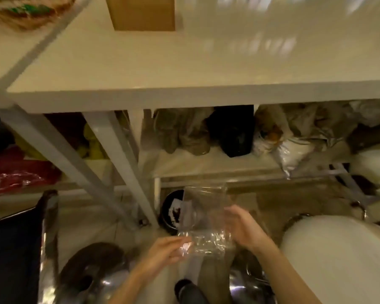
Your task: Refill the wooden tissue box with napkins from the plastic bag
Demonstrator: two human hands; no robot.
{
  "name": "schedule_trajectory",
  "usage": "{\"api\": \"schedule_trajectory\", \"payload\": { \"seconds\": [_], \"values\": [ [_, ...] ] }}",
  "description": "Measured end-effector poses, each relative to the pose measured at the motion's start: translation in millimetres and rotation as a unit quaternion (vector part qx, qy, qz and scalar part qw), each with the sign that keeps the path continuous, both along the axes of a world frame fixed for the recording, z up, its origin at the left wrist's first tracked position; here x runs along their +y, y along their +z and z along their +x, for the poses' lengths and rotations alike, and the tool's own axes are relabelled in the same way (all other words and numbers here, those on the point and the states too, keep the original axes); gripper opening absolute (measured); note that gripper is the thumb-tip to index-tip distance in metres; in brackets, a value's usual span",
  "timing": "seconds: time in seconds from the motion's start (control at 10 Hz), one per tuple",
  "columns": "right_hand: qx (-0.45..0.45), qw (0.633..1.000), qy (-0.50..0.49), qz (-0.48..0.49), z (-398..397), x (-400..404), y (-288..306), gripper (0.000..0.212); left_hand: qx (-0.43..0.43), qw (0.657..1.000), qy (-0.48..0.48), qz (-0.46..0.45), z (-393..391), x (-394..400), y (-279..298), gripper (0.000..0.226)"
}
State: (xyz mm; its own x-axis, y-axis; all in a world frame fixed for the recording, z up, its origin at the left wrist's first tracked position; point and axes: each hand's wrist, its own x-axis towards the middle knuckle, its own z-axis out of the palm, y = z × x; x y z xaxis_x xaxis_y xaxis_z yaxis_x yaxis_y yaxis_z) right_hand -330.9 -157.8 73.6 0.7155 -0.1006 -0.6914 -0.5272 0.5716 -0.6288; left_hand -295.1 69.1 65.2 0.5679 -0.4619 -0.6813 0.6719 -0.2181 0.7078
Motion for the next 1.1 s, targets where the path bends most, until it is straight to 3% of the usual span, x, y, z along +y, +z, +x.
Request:
{"api": "schedule_trajectory", "payload": {
  "seconds": [0.1, 0.3, 0.4, 0.5, 0.6, 0.7, 0.8, 0.9, 1.0, 1.1],
  "values": [
    [0.061, 0.989, 0.064, -0.122, 5, 12, -73, 0.018, 0.013, 0.999, 0.008, 0.046, 4, 0, -72, 0.022],
    [0.094, 0.959, 0.078, -0.257, 43, 31, -224, 0.029, -0.047, 0.996, 0.004, 0.077, 34, -9, -202, 0.029],
    [0.075, 0.942, 0.073, -0.318, 62, 35, -307, 0.023, -0.062, 0.993, 0.022, 0.094, 54, -11, -270, 0.022],
    [0.057, 0.907, 0.115, -0.4, 83, 36, -358, 0.053, -0.063, 0.991, 0.014, 0.113, 72, -15, -325, 0.023],
    [0.036, 0.88, 0.144, -0.451, 101, 34, -401, 0.056, -0.065, 0.992, 0.016, 0.107, 92, -18, -368, 0.017],
    [0.043, 0.817, 0.226, -0.529, 117, 33, -433, 0.032, -0.047, 0.993, 0.043, 0.097, 110, -21, -398, 0.019],
    [0.052, 0.755, 0.293, -0.584, 122, 33, -442, 0.024, -0.021, 0.993, 0.062, 0.098, 118, -24, -410, 0.025],
    [0.069, 0.706, 0.365, -0.604, 121, 32, -435, 0.031, 0.008, 0.993, 0.054, 0.1, 117, -25, -403, 0.032],
    [0.073, 0.701, 0.393, -0.59, 117, 32, -414, 0.035, -0.003, 0.989, 0.022, 0.148, 117, -27, -378, 0.042],
    [0.041, 0.709, 0.365, -0.602, 113, 35, -388, 0.035, -0.093, 0.966, -0.053, 0.235, 117, -29, -345, 0.047]
  ]
}}
